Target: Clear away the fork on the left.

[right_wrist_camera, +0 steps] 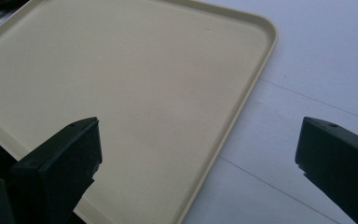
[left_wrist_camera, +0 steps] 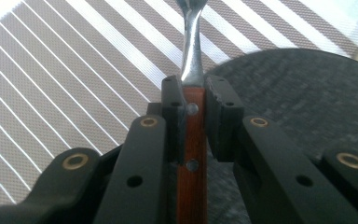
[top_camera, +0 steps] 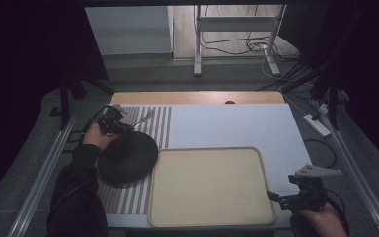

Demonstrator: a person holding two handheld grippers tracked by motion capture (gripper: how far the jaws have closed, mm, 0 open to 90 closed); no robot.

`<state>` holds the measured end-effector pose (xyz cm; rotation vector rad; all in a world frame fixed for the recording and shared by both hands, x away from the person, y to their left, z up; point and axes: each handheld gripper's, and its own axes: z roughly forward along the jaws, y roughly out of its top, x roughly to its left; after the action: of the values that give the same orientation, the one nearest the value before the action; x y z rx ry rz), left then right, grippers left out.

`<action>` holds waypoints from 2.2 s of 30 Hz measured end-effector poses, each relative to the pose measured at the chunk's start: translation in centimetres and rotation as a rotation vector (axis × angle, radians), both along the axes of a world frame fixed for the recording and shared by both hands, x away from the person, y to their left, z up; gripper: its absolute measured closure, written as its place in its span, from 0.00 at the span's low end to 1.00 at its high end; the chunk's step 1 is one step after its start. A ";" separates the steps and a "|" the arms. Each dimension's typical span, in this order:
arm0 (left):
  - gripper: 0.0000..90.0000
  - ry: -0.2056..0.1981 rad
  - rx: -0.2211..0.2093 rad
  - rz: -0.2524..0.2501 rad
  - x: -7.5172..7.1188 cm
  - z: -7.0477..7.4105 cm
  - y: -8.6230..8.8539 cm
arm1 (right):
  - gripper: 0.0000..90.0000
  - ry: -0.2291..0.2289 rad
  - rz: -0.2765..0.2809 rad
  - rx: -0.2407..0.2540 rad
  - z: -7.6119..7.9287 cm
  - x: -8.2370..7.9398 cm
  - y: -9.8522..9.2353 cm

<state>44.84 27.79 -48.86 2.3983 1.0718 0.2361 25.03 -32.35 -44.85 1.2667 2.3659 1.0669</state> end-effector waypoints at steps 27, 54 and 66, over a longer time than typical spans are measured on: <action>0.87 0.043 -0.115 0.107 -8.1 0.4 -1.5 | 0.01 -0.006 0.014 0.000 0.1 -0.1 0.1; 0.87 0.052 -0.185 0.169 -15.7 1.3 -5.3 | 0.01 -0.016 0.029 -0.016 0.1 -0.1 0.4; 0.87 0.067 -0.190 0.149 -16.1 1.2 -8.5 | 0.01 -0.014 0.033 -0.019 0.1 -0.1 0.4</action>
<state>28.77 19.29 -47.69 2.1746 1.2470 0.1005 24.98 -31.94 -44.80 1.2139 2.3886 1.0567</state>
